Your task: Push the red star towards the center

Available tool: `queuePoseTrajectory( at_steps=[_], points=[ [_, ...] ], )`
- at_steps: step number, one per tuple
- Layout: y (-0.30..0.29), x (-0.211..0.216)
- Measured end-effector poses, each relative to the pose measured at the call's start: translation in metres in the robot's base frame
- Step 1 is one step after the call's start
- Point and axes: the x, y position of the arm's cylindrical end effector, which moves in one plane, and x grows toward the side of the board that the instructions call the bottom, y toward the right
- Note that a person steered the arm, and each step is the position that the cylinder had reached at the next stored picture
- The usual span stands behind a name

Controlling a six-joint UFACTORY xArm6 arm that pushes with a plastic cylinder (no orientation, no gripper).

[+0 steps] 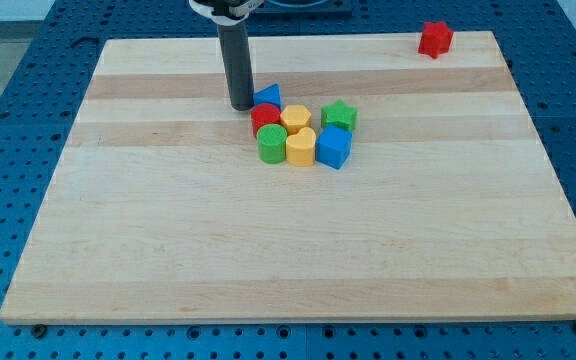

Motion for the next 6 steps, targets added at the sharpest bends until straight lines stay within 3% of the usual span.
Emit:
queuePoseTrajectory(
  at_steps=[3, 5, 6],
  points=[
    [0.007, 0.008],
    [0.033, -0.057],
    [0.085, -0.057]
  ],
)
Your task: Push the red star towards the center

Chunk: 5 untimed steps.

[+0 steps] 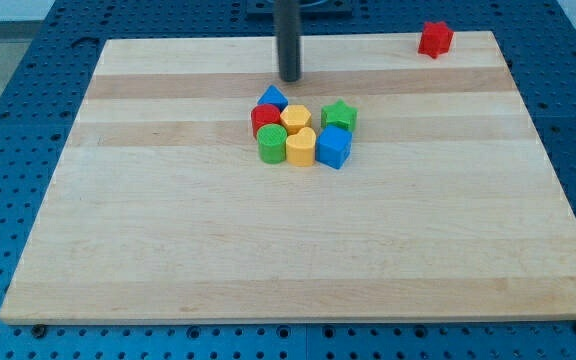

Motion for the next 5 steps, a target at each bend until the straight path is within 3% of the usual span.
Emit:
queuePoseTrajectory(
  at_steps=[4, 5],
  points=[
    [0.263, -0.01],
    [0.295, -0.083]
  ],
)
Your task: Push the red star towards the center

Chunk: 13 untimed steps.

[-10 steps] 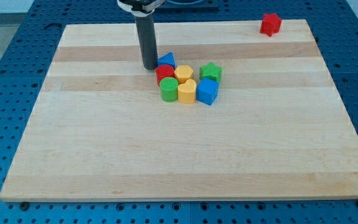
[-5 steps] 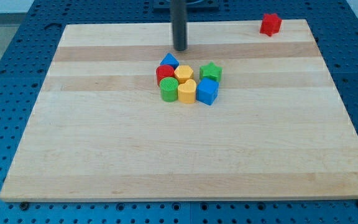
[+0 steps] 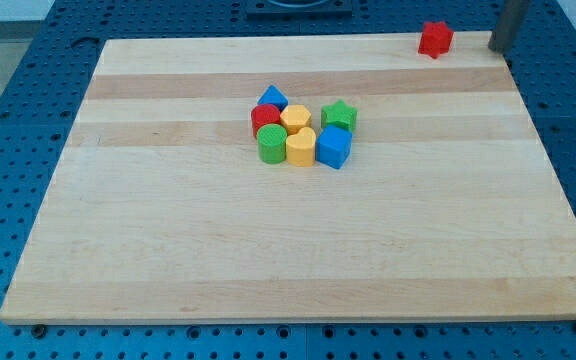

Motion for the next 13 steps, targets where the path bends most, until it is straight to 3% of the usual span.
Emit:
queuePoseTrajectory(
  at_steps=[2, 4, 5, 7, 9, 12, 13],
  points=[
    [-0.024, -0.004],
    [-0.152, -0.003],
    [-0.204, 0.019],
    [-0.194, -0.003],
    [-0.106, -0.001],
    [-0.245, 0.065],
    [-0.224, 0.066]
  ],
)
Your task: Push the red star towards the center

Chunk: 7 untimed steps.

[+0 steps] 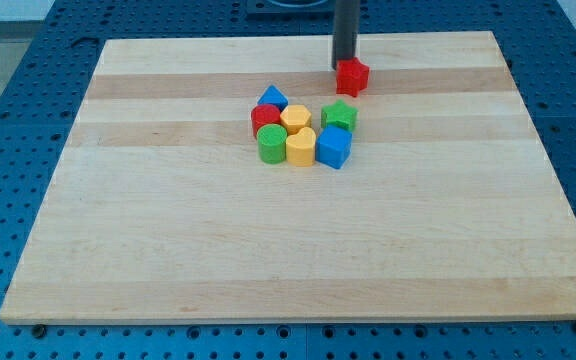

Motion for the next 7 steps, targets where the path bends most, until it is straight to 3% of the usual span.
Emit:
queuePoseTrajectory(
  at_steps=[1, 2, 4, 6, 7],
  points=[
    [0.059, 0.0],
    [0.073, 0.003],
    [-0.007, 0.02],
    [-0.035, 0.064],
    [-0.036, 0.066]
  ],
)
